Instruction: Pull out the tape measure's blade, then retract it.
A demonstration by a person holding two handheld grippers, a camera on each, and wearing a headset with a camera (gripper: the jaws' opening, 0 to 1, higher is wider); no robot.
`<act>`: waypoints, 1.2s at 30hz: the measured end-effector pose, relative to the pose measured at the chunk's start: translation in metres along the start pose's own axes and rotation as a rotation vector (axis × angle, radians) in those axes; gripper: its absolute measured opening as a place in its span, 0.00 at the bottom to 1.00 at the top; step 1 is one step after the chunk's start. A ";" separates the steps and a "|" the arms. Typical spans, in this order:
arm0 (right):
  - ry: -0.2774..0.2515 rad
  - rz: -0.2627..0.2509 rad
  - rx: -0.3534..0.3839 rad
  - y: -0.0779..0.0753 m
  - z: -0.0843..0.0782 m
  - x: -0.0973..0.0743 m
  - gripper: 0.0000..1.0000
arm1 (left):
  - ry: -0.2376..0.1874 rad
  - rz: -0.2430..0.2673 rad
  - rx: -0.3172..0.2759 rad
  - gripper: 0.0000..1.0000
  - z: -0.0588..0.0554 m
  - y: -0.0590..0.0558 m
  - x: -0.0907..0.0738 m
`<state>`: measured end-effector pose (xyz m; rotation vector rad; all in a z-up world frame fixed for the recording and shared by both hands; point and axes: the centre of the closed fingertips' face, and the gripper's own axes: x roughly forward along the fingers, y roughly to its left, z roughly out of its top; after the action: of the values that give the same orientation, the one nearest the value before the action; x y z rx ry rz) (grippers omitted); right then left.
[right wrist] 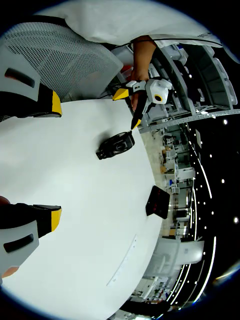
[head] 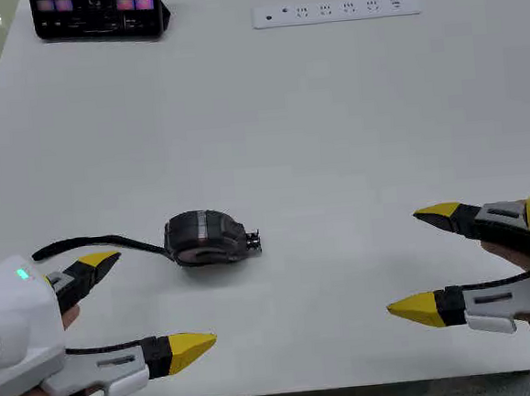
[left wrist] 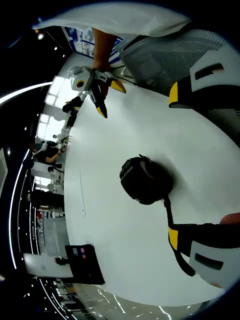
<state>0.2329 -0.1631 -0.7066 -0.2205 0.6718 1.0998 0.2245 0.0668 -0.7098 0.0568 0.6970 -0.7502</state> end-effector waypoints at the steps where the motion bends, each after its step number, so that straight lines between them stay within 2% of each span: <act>1: 0.000 0.000 -0.002 -0.001 0.001 -0.001 0.69 | -0.001 -0.001 0.002 0.93 0.001 0.001 0.000; 5: 0.000 -0.001 -0.009 -0.004 0.004 -0.005 0.69 | -0.003 -0.004 0.004 0.93 0.004 0.003 -0.001; 11: 0.000 -0.006 -0.014 -0.003 0.004 -0.008 0.69 | -0.008 -0.003 -0.001 0.93 0.001 0.000 -0.002; 19: -0.006 -0.008 -0.006 0.000 0.001 -0.004 0.69 | -0.003 -0.003 -0.015 0.93 -0.004 -0.002 -0.001; 28: -0.022 -0.008 -0.006 0.000 0.003 0.000 0.72 | -0.010 -0.003 -0.013 0.93 -0.002 0.001 0.000; 36: -0.018 -0.001 -0.003 -0.001 0.002 0.005 0.68 | -0.020 -0.006 -0.015 0.89 0.001 0.005 0.001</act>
<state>0.2357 -0.1590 -0.7080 -0.2132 0.6539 1.1007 0.2289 0.0696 -0.7102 0.0337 0.6844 -0.7509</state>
